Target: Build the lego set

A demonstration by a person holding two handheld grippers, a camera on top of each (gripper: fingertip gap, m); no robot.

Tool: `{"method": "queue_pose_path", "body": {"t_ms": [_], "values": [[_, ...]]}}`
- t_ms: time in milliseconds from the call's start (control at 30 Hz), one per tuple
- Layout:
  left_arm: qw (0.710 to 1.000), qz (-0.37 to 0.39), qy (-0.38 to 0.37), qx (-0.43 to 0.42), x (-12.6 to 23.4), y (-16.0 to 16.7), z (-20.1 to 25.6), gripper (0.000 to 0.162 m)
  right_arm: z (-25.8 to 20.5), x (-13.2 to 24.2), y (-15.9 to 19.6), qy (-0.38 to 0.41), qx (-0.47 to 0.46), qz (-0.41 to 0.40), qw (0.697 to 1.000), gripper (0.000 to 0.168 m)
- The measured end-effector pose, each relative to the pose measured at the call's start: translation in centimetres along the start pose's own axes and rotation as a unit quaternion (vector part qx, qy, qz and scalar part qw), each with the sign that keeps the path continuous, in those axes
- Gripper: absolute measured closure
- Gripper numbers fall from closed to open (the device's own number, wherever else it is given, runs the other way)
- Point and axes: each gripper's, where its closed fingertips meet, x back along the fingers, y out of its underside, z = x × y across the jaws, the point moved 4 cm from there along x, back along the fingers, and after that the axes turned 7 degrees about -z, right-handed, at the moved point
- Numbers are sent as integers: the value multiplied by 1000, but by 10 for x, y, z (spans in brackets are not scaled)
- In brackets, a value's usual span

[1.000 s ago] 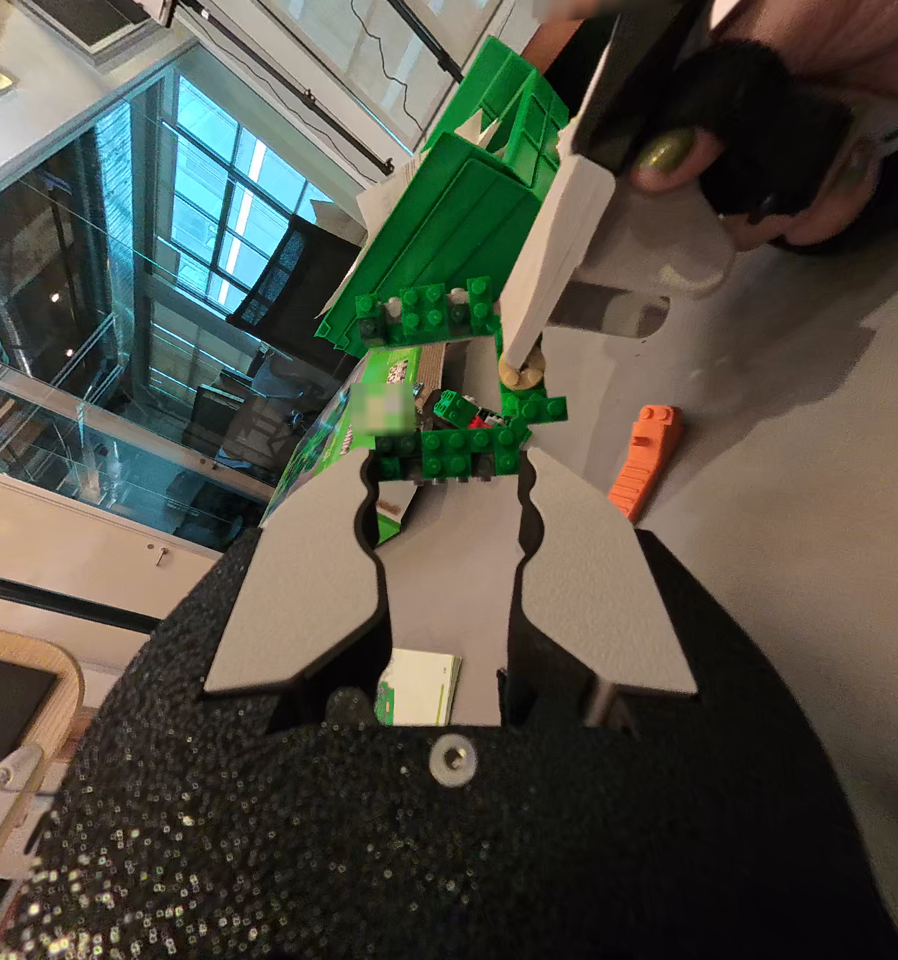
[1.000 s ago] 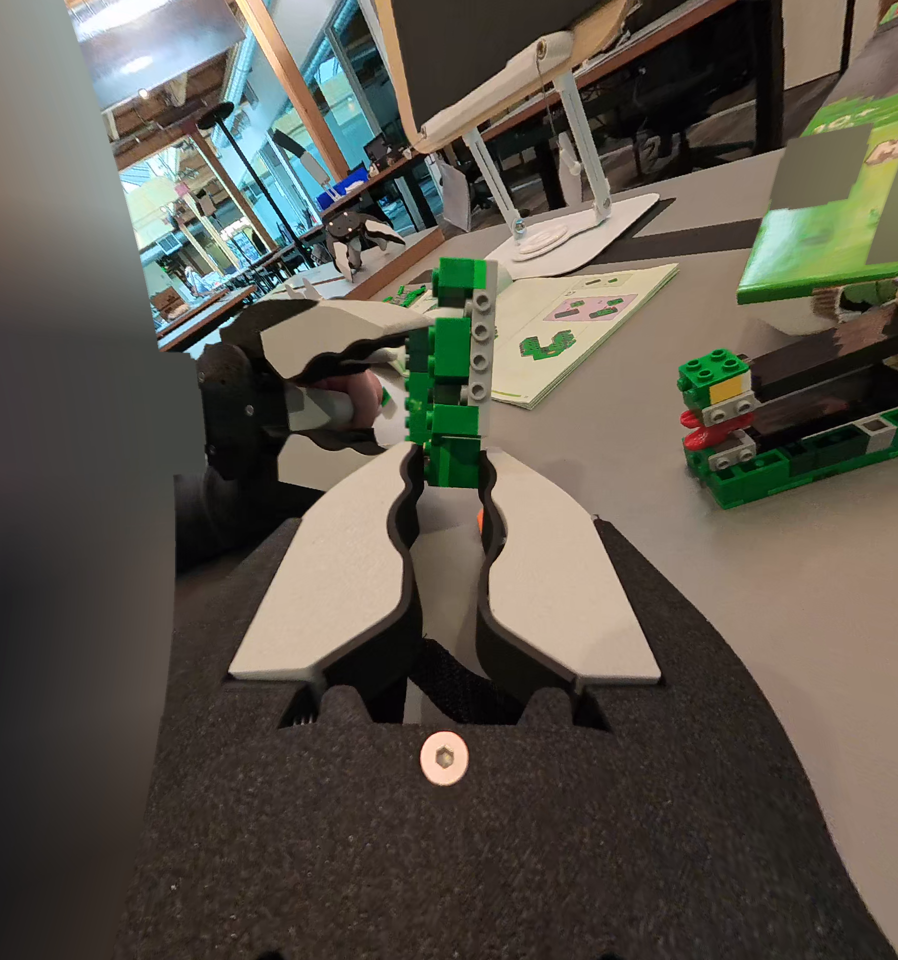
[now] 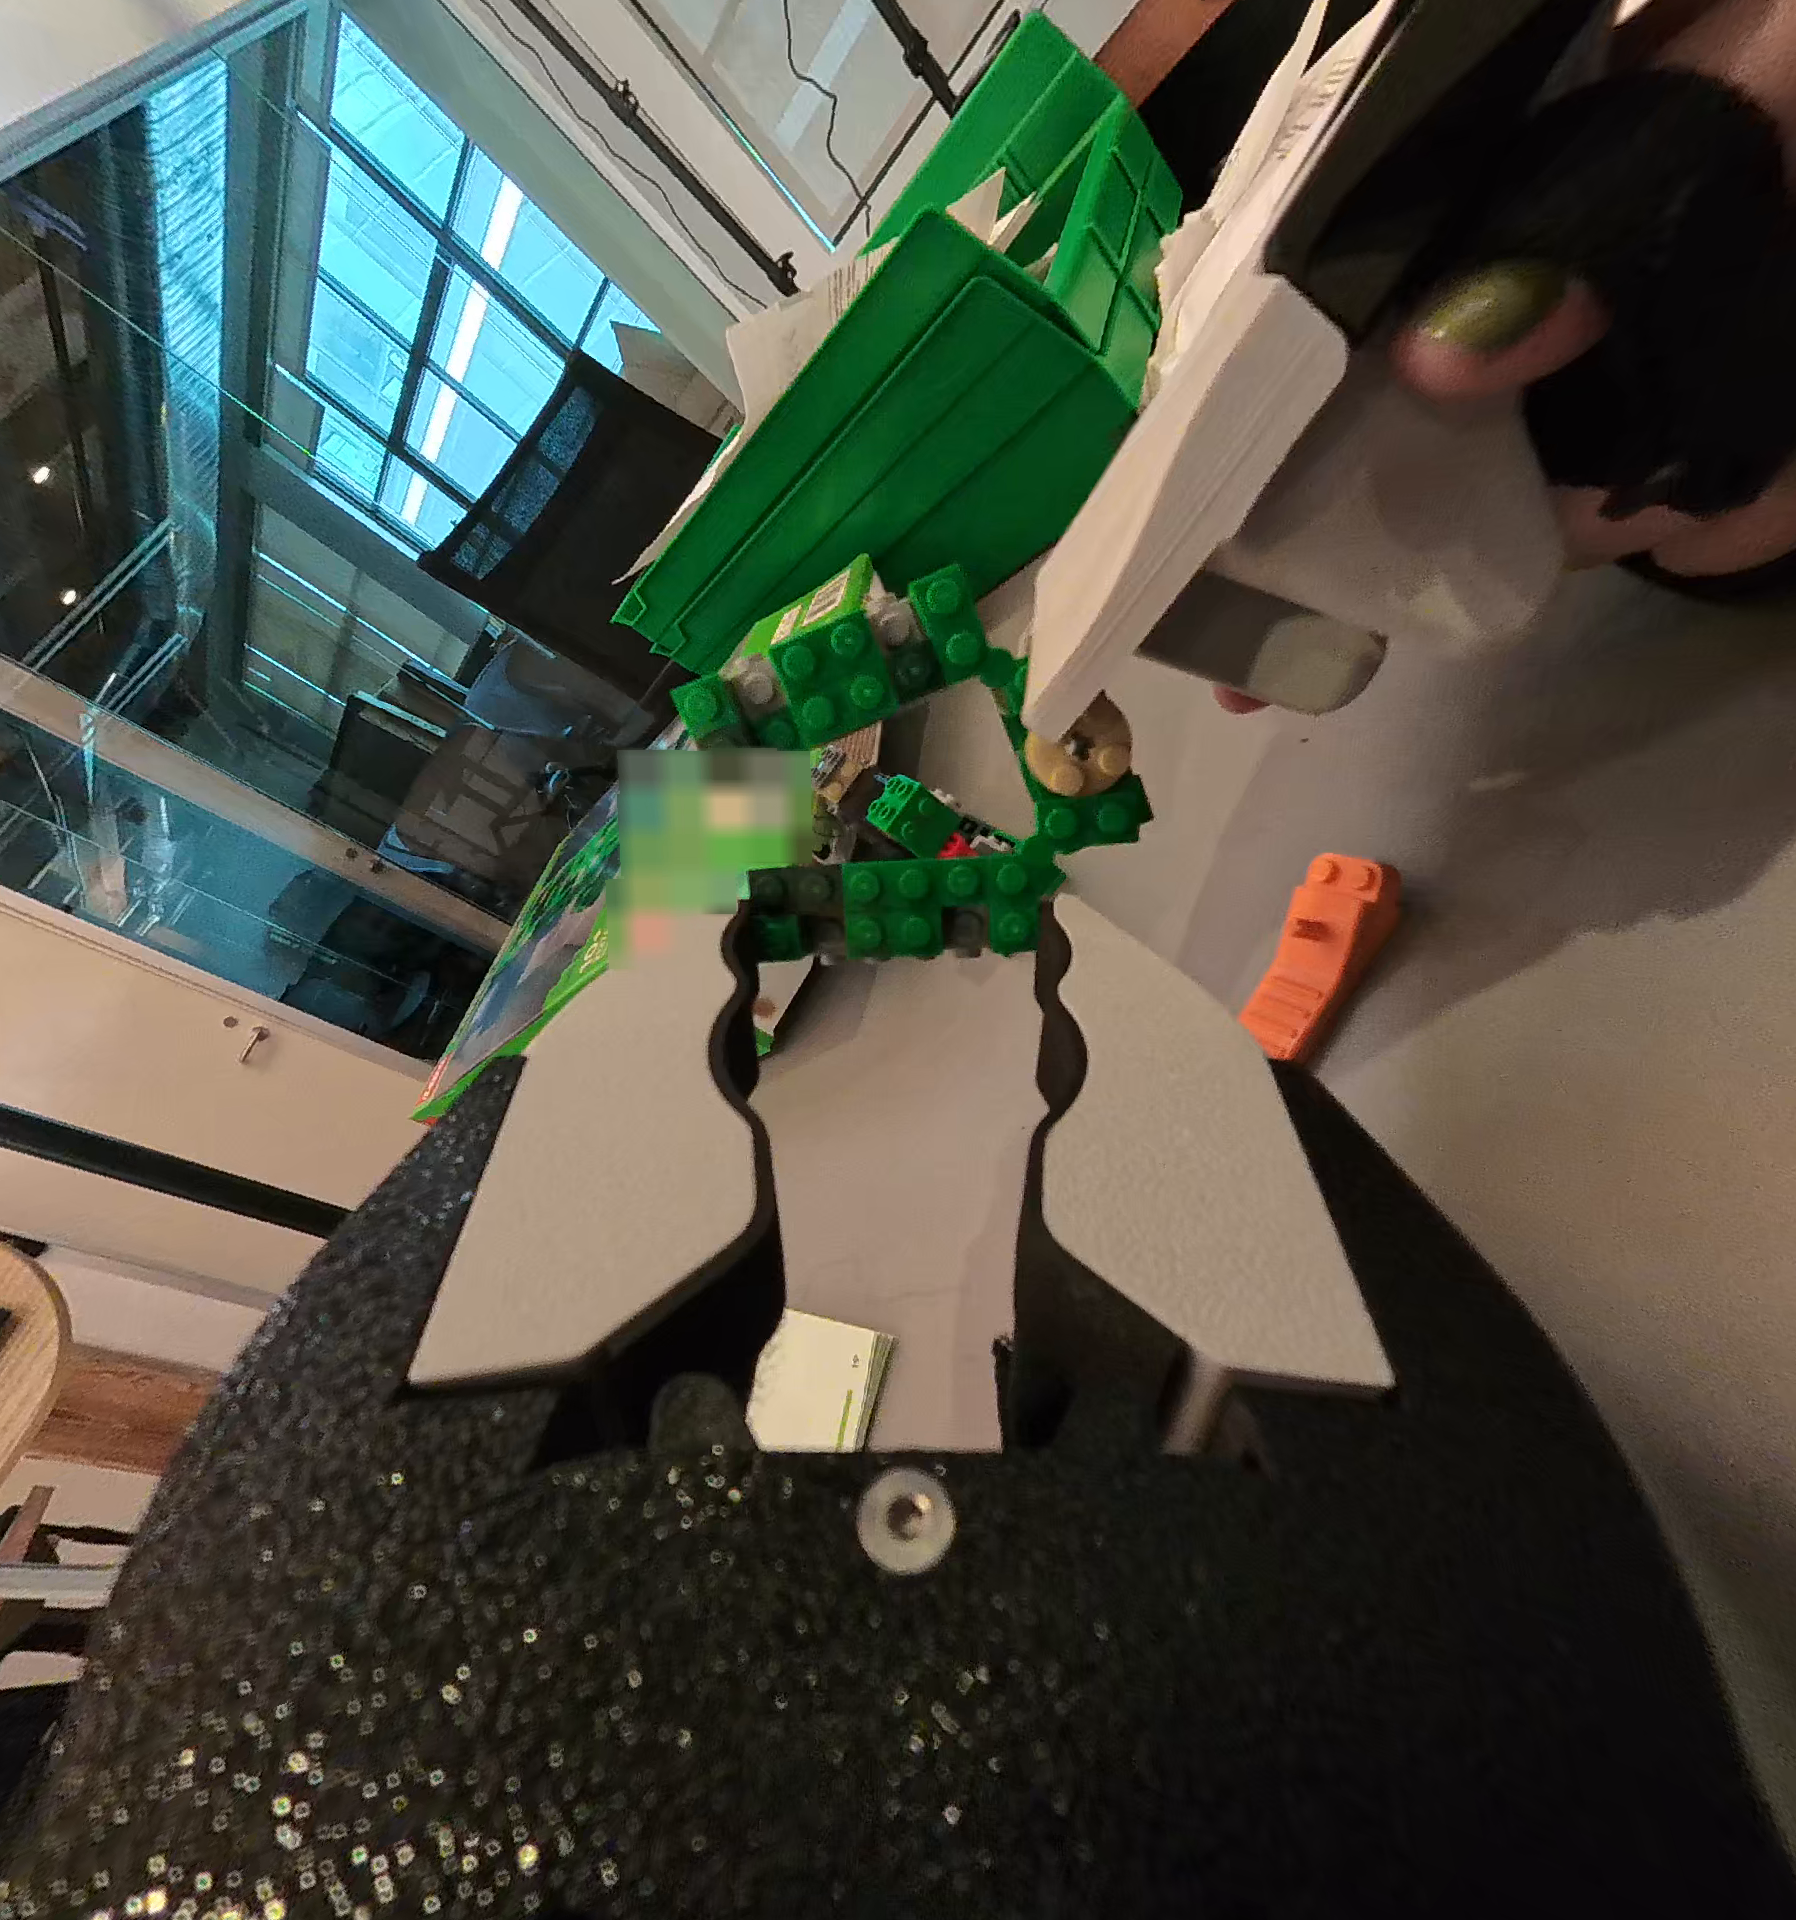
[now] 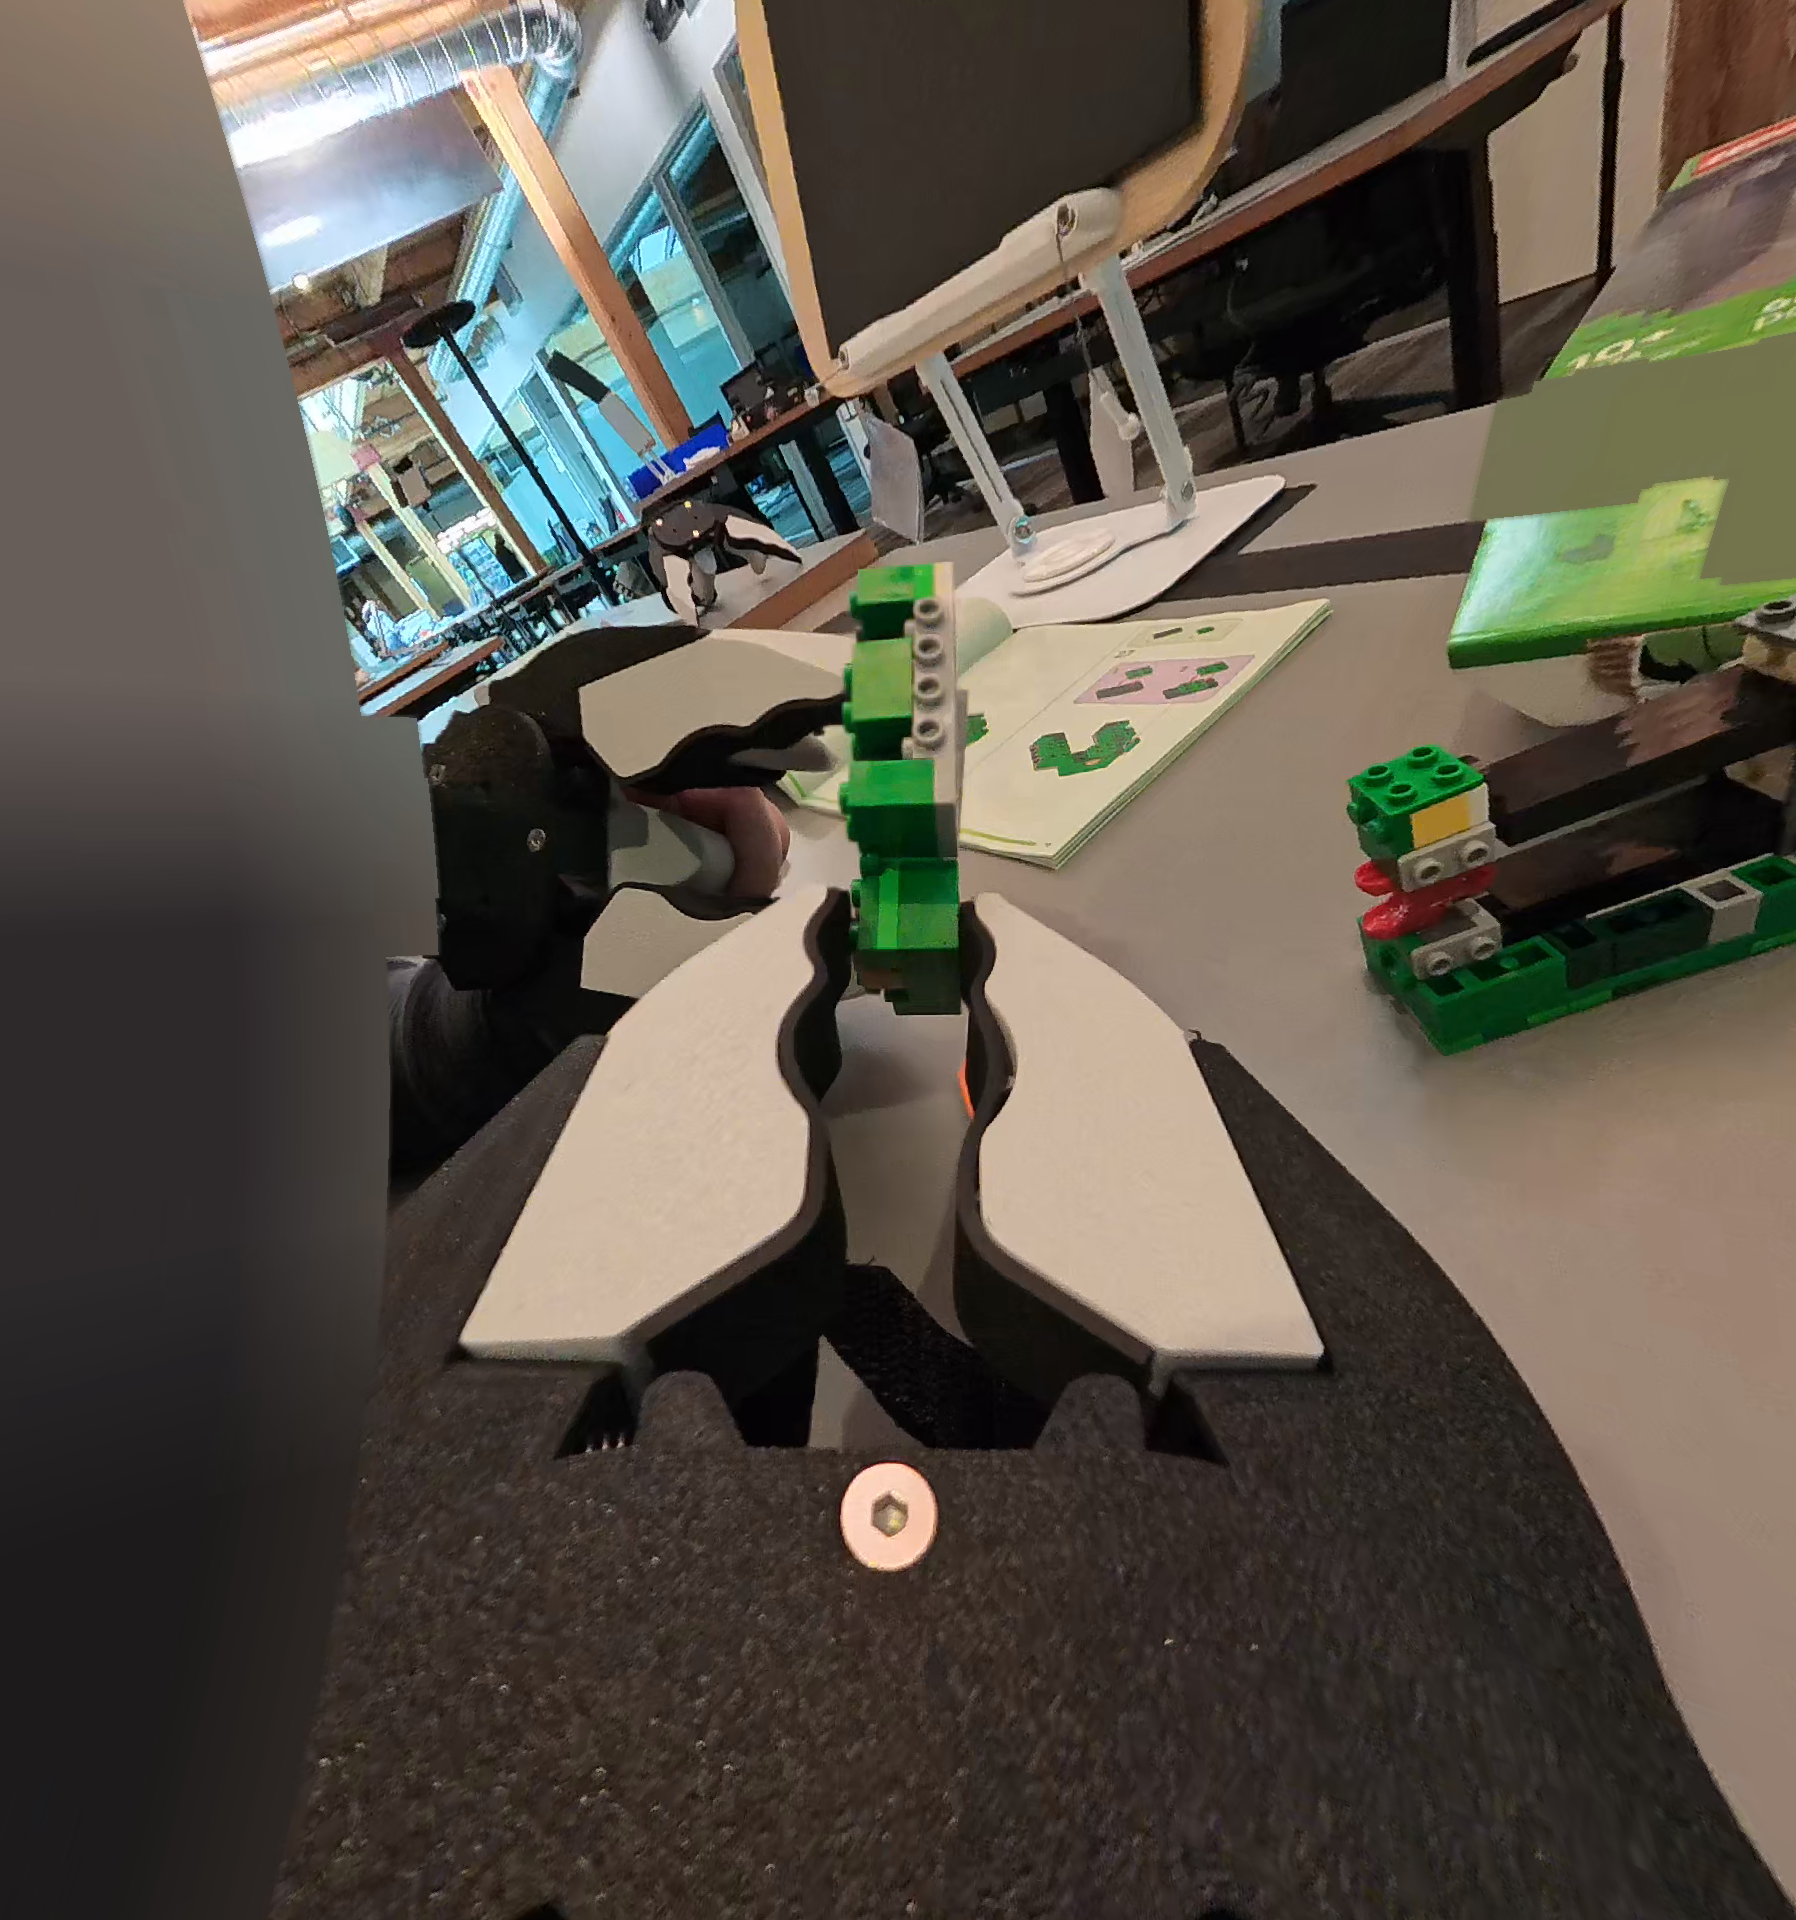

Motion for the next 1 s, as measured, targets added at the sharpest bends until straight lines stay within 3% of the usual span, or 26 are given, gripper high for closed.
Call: {"method": "queue_pose_path", "body": {"t_ms": [1000], "values": [[991, -2, -32, 129, 10, -6, -15, 111, -12, -4, -14, 1, -43, 150, 988, 149]]}}
